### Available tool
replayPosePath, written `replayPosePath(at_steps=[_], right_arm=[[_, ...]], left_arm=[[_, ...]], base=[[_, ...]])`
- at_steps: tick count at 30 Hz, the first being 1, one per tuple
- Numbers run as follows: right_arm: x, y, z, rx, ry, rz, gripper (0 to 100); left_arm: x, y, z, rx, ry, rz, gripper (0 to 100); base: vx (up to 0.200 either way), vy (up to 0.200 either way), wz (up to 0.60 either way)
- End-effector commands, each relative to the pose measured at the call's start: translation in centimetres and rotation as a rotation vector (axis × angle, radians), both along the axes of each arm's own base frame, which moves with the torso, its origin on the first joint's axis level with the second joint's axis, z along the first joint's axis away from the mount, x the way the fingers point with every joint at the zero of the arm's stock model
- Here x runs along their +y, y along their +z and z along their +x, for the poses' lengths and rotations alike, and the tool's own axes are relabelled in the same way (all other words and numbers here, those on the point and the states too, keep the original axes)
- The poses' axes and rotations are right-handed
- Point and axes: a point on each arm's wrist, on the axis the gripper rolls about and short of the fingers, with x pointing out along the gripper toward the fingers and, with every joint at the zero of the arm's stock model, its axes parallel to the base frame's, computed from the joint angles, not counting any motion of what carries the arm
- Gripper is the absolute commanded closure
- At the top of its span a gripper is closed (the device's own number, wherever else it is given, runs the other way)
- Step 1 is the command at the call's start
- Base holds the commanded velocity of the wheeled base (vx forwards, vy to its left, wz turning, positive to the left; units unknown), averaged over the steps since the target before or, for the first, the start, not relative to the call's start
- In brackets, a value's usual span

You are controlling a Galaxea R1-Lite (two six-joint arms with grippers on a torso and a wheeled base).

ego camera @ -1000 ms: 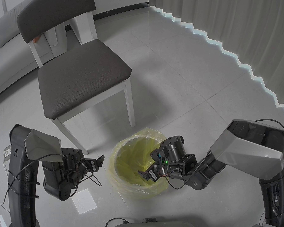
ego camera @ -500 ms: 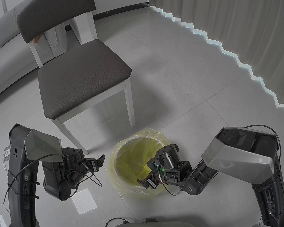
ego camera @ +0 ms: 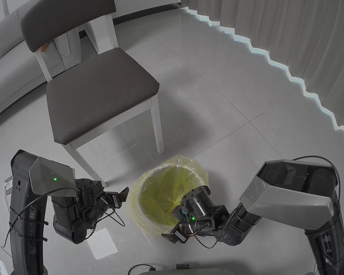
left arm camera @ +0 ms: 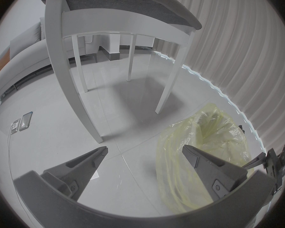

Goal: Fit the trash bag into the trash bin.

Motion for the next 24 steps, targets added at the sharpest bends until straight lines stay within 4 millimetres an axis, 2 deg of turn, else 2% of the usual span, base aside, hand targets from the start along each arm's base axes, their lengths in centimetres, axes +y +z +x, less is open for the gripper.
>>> replayPosePath(at_steps=[1, 2, 3, 4, 5, 7, 10, 11, 12, 16, 20, 22, 23, 24], right_arm=[[-0.7, 1.6, 0.0, -0.017, -0.014, 0.018, 0], [-1.1, 2.7, 0.3, -0.032, -0.026, 0.035, 0], [-1.1, 2.7, 0.3, -0.032, -0.026, 0.035, 0], [-2.4, 4.6, 0.9, -0.054, -0.065, 0.063, 0], [-3.0, 5.6, 1.1, -0.067, -0.082, 0.074, 0], [-4.3, 6.9, 1.6, -0.084, -0.112, 0.090, 0], [-7.3, 9.0, 2.7, -0.111, -0.188, 0.116, 0], [-7.3, 9.0, 2.7, -0.111, -0.188, 0.116, 0], [-9.3, 9.3, 3.5, -0.110, -0.249, 0.122, 0], [-13.3, 9.6, 5.3, -0.111, -0.372, 0.124, 0], [-18.0, 9.0, 6.9, -0.101, -0.504, 0.077, 0], [-19.1, 8.7, 7.1, -0.081, -0.531, 0.057, 0], [-21.2, 8.2, 7.4, -0.042, -0.580, 0.020, 0], [-22.0, 7.8, 7.5, -0.026, -0.593, 0.003, 0]], left_arm=[[0.0, 0.4, 0.1, -0.021, 0.000, -0.007, 0], [0.0, 0.4, 0.1, -0.021, 0.002, -0.007, 0], [0.0, 0.4, 0.1, -0.021, 0.002, -0.007, 0], [0.1, 0.4, 0.1, -0.021, 0.002, -0.008, 0], [0.1, 0.4, 0.1, -0.021, 0.002, -0.008, 0], [0.1, 0.4, 0.1, -0.022, 0.000, -0.011, 0], [0.1, 0.5, 0.1, -0.024, -0.001, -0.015, 0], [0.1, 0.5, 0.1, -0.024, -0.001, -0.015, 0], [0.1, 0.7, 0.0, -0.025, 0.000, -0.017, 0], [0.2, 1.5, -0.4, -0.034, 0.000, -0.019, 0], [0.3, 1.9, -0.5, -0.042, 0.002, -0.022, 0], [0.3, 1.9, -0.6, -0.040, 0.000, -0.022, 0], [0.3, 1.8, -0.6, -0.036, 0.005, -0.020, 0], [0.4, 1.8, -0.6, -0.034, 0.005, -0.020, 0]], base=[[0.000, 0.000, 0.00], [0.000, 0.000, 0.00], [0.000, 0.000, 0.00], [0.000, 0.000, 0.00], [0.000, 0.000, 0.00], [0.000, 0.000, 0.00], [0.000, 0.000, 0.00], [0.000, 0.000, 0.00], [0.000, 0.000, 0.00], [0.000, 0.000, 0.00], [0.000, 0.000, 0.00], [0.000, 0.000, 0.00], [0.000, 0.000, 0.00], [0.000, 0.000, 0.00]])
